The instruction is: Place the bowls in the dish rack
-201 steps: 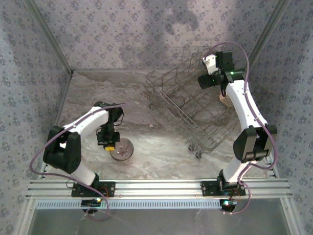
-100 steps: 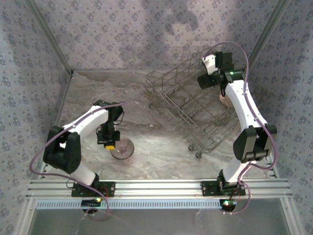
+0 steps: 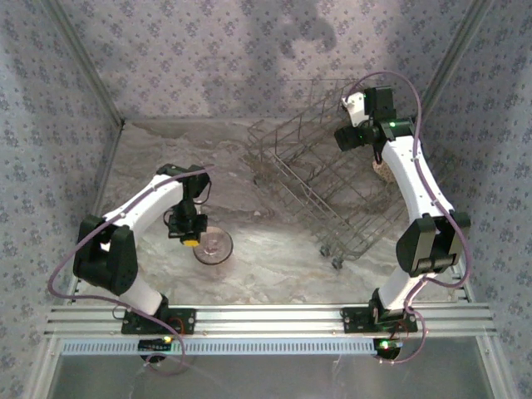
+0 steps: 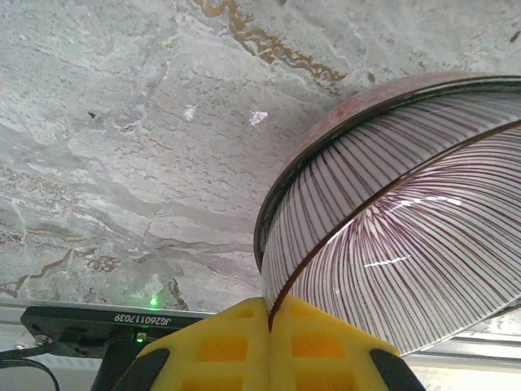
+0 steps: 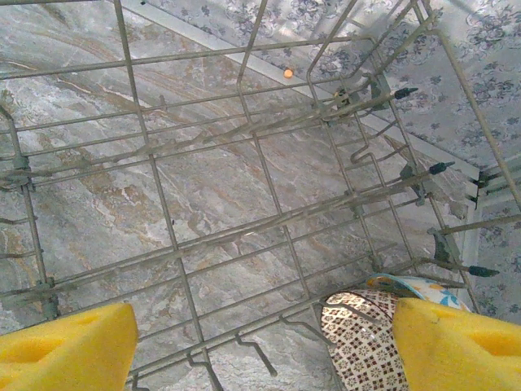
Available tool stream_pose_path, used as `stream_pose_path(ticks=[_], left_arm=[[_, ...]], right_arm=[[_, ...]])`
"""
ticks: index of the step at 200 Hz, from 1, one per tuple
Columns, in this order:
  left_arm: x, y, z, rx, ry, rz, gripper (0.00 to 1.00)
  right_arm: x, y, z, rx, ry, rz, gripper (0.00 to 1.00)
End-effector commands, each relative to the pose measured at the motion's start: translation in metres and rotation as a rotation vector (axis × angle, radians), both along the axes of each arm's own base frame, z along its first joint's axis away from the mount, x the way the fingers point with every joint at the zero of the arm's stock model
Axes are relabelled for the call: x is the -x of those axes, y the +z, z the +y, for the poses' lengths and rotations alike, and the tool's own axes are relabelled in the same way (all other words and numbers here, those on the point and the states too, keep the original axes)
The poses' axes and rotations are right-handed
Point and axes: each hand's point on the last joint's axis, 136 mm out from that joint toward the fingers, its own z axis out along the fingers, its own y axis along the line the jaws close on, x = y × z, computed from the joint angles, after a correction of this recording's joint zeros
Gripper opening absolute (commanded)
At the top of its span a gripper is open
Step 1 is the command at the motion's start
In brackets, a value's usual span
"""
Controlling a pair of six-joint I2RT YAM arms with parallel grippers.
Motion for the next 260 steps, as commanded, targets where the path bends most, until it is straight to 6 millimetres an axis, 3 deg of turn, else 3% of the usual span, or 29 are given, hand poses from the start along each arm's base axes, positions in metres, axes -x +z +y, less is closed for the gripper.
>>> stream_pose_path(ticks=[1,119,214,260], left_arm=[[-0.001,0.014,-0.005,0.04,-0.018,-0.02,0.0],[-0.001,-0.002,-0.004,0.04,0.007,0.0,0.01],[-0.004,-0.004,-0.005,0.041,0.023,-0.018,0.21],[-0.004,-0.009,-0.008,0.05,0.018,-0.014,0.25]], right_arm=[[0.003,0.013,0.002,0.005,0.001,-0.03,0.84],[0.003,0.011,0.011,0.01,0.02,-0.02,0.83],[0.004,0.009,0.011,0.012,0.022,-0.016,0.83],[0.005,0.008,0.012,0.009,0.026,-0.014,0.83]])
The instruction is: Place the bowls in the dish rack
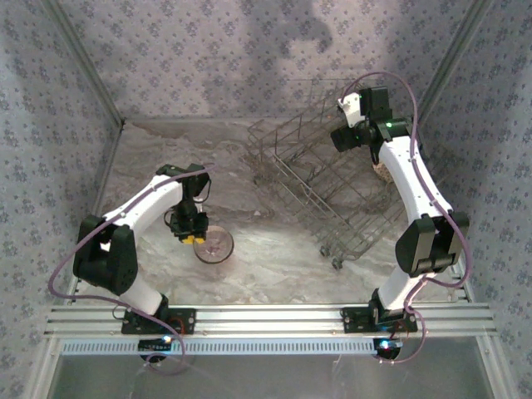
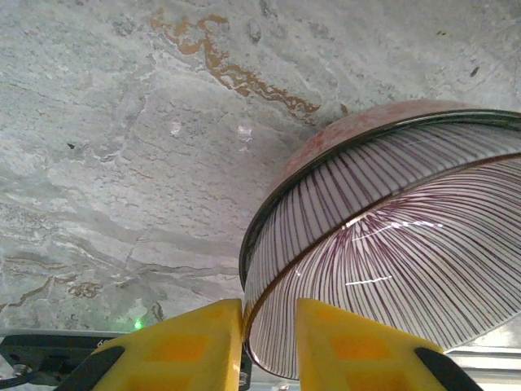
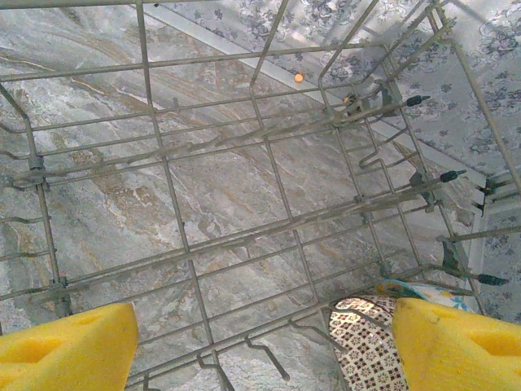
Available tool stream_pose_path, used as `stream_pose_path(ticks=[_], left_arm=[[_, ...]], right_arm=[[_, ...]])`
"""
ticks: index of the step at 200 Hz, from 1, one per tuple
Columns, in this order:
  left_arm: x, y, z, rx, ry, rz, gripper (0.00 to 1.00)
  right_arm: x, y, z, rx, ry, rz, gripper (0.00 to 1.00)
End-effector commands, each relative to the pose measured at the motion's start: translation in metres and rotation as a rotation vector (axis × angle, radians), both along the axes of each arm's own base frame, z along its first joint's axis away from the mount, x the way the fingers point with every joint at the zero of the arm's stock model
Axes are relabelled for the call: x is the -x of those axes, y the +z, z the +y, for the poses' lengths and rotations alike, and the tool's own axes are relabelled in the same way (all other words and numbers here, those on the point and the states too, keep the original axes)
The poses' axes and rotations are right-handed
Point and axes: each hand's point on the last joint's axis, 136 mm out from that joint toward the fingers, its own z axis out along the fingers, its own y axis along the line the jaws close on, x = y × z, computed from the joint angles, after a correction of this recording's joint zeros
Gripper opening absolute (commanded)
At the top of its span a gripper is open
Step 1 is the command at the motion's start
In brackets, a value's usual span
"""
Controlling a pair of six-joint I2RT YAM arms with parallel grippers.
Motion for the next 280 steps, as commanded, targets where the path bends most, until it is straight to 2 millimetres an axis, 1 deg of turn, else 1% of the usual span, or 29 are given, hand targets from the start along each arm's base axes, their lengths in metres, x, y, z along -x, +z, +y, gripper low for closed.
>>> stream_pose_path(ticks=[1,47,71,106,147,180,204,255,280], left_arm=[[0.005,-0.003,-0.002,0.012,0.01,0.018,0.25],[0.014,-0.015,0.003,-0.02,-0.005,0.056,0.26],[0.014,-0.017,0.002,-0.017,-0.004,0.056,0.25],[0.01,-0.016,-0.001,-0.008,-0.008,0.047,0.18],[0.01,-0.016,-0.002,-0.01,-0.019,0.06,0.09],[0.004,-0.003,-0.003,-0.004,-0.024,0.03,0.0],[-0.001,0.01,-0.004,0.002,-0.028,-0.002,0.0],[-0.006,0.024,-0.007,0.024,-0.036,-0.04,0.0],[-0.01,0.035,-0.007,0.035,-0.047,-0.073,0.0]], right_arm=[[0.003,0.008,0.001,0.005,0.005,-0.014,0.83],[0.003,0.007,0.002,0.005,0.007,-0.013,0.83],[0.002,0.007,0.002,0.003,0.01,-0.013,0.83],[0.002,0.006,0.003,0.002,0.012,-0.012,0.83],[0.002,0.005,0.002,0.007,0.01,-0.011,0.83],[0.001,0.007,0.002,0.007,0.008,-0.017,0.83],[0.0,0.006,0.002,0.007,0.011,-0.016,0.83],[-0.001,0.011,0.004,-0.001,0.018,-0.024,0.83],[0.0,0.014,0.006,-0.004,0.024,-0.025,0.83]])
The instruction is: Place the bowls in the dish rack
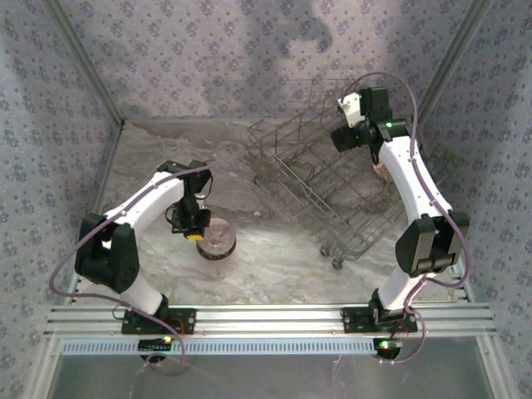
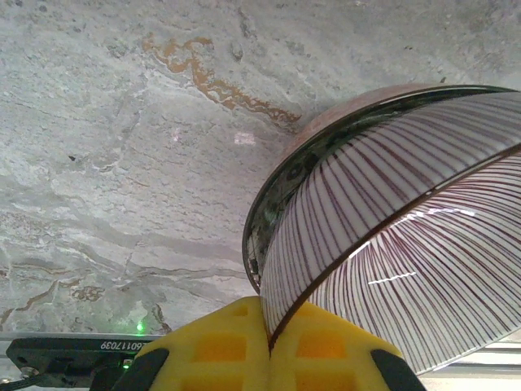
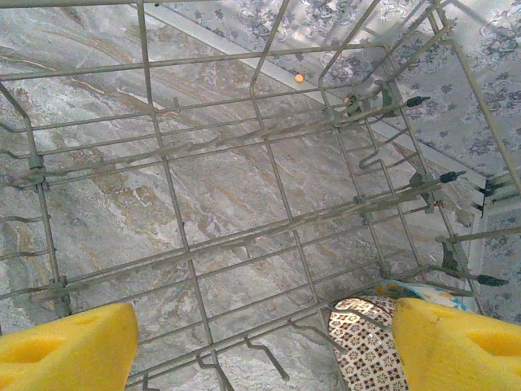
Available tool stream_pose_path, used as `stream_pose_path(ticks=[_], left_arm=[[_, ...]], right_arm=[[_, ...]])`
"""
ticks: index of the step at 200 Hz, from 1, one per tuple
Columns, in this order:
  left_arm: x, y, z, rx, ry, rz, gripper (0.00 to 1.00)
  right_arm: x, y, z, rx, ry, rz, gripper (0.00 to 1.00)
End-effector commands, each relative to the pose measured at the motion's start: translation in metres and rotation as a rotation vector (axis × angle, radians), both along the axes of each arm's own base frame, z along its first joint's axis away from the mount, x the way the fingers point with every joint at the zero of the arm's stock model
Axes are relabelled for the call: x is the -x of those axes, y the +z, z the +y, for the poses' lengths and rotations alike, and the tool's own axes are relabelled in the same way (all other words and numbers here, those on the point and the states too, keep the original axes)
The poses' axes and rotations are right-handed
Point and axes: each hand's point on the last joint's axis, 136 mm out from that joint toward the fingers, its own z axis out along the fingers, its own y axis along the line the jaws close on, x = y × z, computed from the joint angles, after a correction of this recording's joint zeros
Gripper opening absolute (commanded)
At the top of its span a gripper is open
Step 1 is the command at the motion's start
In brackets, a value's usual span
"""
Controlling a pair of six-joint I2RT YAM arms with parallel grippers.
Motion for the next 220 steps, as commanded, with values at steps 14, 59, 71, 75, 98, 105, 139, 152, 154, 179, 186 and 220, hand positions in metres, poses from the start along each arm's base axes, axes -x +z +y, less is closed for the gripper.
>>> stream_pose_path(ticks=[14,59,71,75,98,105,139,152,154,179,186,220], left_arm=[[-0.007,0.037,-0.002,0.035,-0.03,-0.096,0.0],[-0.046,0.094,-0.003,0.083,-0.035,-0.301,0.0],[-0.062,0.113,-0.007,0.094,-0.04,-0.369,0.0],[-0.069,0.121,-0.01,0.104,-0.042,-0.398,0.0],[-0.105,0.165,-0.024,0.156,-0.049,-0.557,0.0],[-0.116,0.178,-0.029,0.167,-0.057,-0.608,0.0],[-0.168,0.24,-0.058,0.22,-0.103,-0.846,0.0],[-0.186,0.259,-0.072,0.239,-0.117,-0.92,0.0],[-0.188,0.26,-0.074,0.24,-0.12,-0.928,0.0],[-0.213,0.284,-0.098,0.23,-0.168,-1.016,0.0],[-0.217,0.288,-0.107,0.238,-0.184,-1.031,0.0],[-0.225,0.304,-0.142,0.288,-0.249,-1.09,0.0]], right_arm=[[0.0,0.017,0.007,-0.01,0.024,-0.028,0.83],[0.002,0.04,0.017,-0.065,0.044,-0.043,0.83],[0.003,0.05,0.025,-0.09,0.065,-0.054,0.83],[0.004,0.054,0.029,-0.097,0.076,-0.057,0.83],[0.011,0.077,0.053,-0.144,0.143,-0.072,0.82],[0.014,0.083,0.059,-0.159,0.161,-0.074,0.82],[0.029,0.121,0.1,-0.267,0.275,-0.111,0.81],[0.036,0.134,0.116,-0.312,0.32,-0.126,0.8],[0.037,0.137,0.118,-0.319,0.328,-0.129,0.8],[0.048,0.159,0.145,-0.414,0.4,-0.161,0.79],[0.05,0.163,0.151,-0.443,0.416,-0.162,0.78],[0.052,0.163,0.176,-0.483,0.453,-0.155,0.76]])
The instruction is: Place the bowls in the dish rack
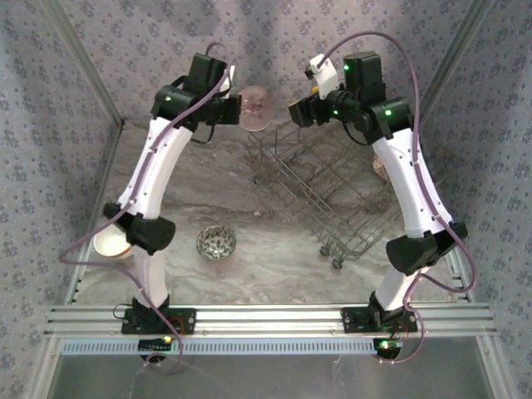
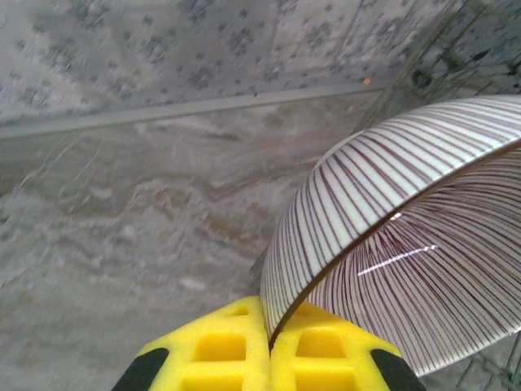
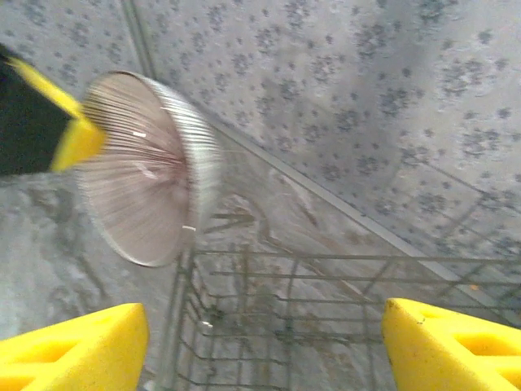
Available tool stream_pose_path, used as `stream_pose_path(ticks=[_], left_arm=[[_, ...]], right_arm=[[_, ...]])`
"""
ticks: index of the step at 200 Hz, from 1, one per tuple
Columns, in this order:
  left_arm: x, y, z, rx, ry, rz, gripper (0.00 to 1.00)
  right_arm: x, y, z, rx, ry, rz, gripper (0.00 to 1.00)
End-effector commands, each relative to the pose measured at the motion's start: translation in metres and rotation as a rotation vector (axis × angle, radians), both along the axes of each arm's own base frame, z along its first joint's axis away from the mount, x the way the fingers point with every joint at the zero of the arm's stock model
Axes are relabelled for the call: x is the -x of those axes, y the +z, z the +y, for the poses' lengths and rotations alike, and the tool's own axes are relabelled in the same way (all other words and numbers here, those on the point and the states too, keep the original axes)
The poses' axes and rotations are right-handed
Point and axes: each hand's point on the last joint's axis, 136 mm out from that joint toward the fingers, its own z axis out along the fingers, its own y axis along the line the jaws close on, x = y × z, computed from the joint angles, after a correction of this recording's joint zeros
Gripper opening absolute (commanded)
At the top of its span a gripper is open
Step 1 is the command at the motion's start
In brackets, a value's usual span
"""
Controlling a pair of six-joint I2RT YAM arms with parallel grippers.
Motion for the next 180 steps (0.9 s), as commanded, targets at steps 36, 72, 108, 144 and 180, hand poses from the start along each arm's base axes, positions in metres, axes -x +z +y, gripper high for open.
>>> stream_pose_path(ticks=[36,72,108,144,180], left_arm=[[0.001,0.03,-0.032,0.056,-0.079,-0.103,0.0],[0.005,0.031,-0.039,0.063,-0.092,-0.102,0.0],[0.008,0.028,-0.041,0.062,-0.087,-0.087,0.0],[0.01,0.026,-0.042,0.075,-0.07,-0.073,0.0],[0.013,0.024,-0.044,0.079,-0.068,-0.059,0.0]], right_arm=[[-0.011,-0.001,0.024,-0.062,-0.014,0.03,0.72],[-0.028,-0.012,0.021,-0.052,-0.089,0.039,0.64],[-0.036,-0.021,0.024,-0.019,-0.133,0.033,0.55],[-0.035,-0.027,0.035,0.047,-0.149,0.001,0.43],[-0.038,-0.031,0.036,0.093,-0.201,-0.026,0.28]])
